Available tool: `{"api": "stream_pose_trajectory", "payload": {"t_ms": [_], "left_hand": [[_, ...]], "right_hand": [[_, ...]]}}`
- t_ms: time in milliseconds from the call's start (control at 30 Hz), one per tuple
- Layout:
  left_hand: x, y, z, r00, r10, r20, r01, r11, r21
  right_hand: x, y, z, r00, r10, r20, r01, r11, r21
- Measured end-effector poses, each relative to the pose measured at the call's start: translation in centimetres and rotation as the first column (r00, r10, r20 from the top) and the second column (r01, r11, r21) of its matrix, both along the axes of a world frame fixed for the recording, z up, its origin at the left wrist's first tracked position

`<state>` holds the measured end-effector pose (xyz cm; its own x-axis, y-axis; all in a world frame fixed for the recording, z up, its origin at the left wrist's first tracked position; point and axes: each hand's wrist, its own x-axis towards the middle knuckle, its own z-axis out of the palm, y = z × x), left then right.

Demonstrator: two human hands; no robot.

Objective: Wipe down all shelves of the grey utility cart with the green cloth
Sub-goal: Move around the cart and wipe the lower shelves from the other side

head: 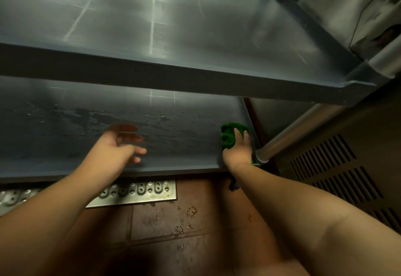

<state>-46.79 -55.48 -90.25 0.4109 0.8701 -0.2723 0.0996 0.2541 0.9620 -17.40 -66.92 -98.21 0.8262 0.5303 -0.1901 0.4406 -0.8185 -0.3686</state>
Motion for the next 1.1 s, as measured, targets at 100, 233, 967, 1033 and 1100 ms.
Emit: {"api": "stream_pose_trajectory", "payload": {"t_ms": [100,233,967,1033,1100], "left_hand": [[-1.3,0.5,0.2,1.0,-0.002,0.013,0.002,1.0,0.006],[-3.5,1.4,0.4,0.999,0.035,0.028,-0.035,0.999,0.003],[-14.4,5.7,-4.2,0.979,0.078,-0.188,-0.062,0.994,0.089],[-14.2,5.5,-5.1,0.968,-0.006,-0.251,0.035,0.993,0.111],[-14.2,5.2,-6.3,0.952,-0.066,-0.298,0.108,0.986,0.127]], "right_hand": [[-1.6,0.7,0.1,1.0,-0.003,-0.017,0.004,1.0,0.029],[-4.1,1.9,0.1,1.0,-0.005,-0.011,0.006,0.998,0.056],[-10.3,4.7,-0.9,0.993,0.088,0.074,-0.089,0.996,0.011],[-10.3,4.4,-1.1,0.992,0.092,0.089,-0.093,0.996,0.014],[-10.2,4.3,-1.3,0.989,0.098,0.107,-0.1,0.995,0.014]]}}
